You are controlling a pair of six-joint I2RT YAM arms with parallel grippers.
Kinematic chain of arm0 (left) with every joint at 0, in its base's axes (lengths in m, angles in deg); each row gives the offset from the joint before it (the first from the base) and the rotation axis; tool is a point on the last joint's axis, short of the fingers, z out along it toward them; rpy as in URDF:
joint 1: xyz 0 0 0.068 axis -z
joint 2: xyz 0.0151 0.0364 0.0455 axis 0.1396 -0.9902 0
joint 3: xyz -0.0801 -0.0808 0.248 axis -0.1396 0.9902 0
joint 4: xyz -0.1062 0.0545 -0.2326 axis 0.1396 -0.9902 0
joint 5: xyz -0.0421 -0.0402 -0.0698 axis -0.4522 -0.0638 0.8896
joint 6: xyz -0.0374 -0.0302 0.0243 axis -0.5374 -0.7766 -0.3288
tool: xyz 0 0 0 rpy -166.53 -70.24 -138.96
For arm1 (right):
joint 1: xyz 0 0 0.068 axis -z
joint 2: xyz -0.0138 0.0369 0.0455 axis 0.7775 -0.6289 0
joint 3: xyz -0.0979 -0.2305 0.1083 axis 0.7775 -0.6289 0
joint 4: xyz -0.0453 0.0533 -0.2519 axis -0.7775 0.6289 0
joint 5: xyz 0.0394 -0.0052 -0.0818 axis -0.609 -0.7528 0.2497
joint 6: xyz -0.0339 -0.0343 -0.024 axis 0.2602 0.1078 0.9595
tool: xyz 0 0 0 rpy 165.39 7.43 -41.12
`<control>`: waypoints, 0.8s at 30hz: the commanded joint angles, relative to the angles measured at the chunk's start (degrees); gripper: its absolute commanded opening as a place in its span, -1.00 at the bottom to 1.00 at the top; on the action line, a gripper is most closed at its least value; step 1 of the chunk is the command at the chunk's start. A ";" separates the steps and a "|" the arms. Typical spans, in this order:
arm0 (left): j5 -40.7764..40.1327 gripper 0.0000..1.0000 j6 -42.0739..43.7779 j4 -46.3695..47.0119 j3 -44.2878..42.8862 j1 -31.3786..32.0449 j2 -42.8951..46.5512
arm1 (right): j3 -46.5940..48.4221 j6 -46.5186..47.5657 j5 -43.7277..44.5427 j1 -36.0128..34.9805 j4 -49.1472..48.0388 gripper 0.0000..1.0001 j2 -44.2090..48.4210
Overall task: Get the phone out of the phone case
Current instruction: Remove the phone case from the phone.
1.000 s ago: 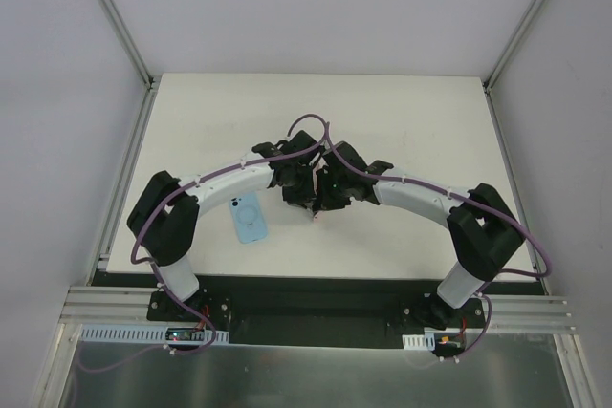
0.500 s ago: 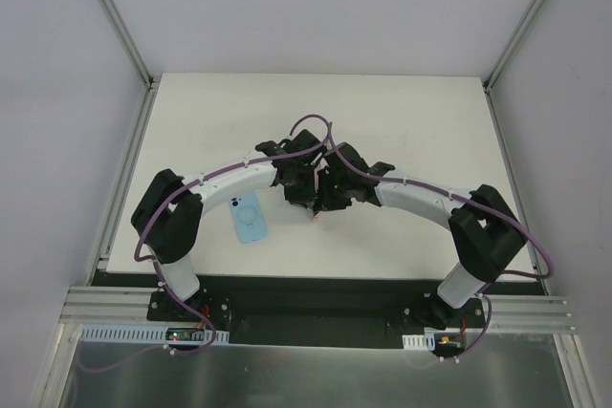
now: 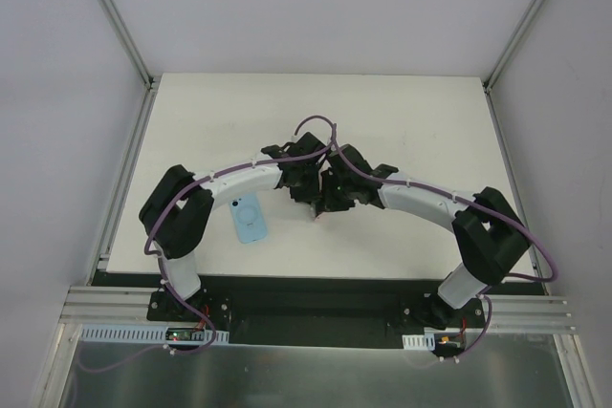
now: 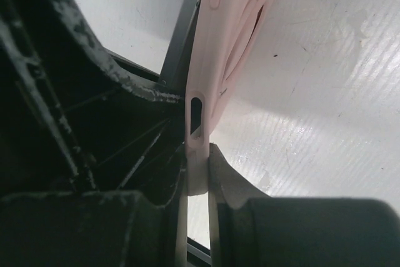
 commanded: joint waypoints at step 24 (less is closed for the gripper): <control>-0.69 -1.00 3.32 1.32 7.21 -5.66 11.69 | -6.62 10.87 9.00 6.21 16.12 -0.97 14.06</control>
